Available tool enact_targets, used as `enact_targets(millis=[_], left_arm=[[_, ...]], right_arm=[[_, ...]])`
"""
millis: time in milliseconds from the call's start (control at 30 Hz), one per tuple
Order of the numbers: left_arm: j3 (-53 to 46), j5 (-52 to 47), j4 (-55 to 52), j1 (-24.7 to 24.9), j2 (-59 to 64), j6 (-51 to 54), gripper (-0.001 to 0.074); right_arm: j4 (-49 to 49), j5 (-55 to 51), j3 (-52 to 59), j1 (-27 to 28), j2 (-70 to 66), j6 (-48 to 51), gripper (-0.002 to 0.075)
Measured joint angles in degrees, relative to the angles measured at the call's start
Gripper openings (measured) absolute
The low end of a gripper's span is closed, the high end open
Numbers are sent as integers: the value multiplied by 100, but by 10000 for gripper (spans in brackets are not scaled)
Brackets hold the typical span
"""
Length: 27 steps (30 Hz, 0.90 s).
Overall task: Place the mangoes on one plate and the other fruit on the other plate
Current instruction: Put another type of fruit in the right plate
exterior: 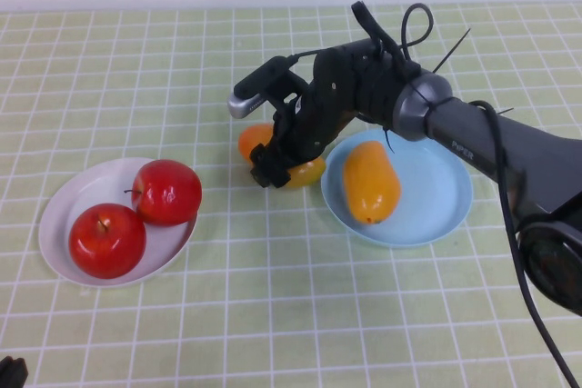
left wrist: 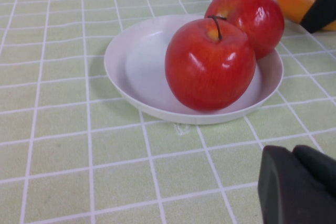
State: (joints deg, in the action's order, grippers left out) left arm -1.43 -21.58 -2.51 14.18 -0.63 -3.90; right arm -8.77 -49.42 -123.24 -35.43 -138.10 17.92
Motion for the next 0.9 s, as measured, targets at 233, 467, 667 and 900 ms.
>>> enact_targets(millis=[233,467,667,900], left_arm=[[0,0,0,0,0,0,4],[0,0,0,0,0,0,4],[0,0,0,0,0,0,4],[0,0,0,0,0,0,4]], right_arm=[[31,-348,0,0,140,-27,569],[528,-870,0,0,992,-1244,569],[757,-1183,342,66,1830,-1976,569],[809,-1186,1789,289,2772,-2263,569]])
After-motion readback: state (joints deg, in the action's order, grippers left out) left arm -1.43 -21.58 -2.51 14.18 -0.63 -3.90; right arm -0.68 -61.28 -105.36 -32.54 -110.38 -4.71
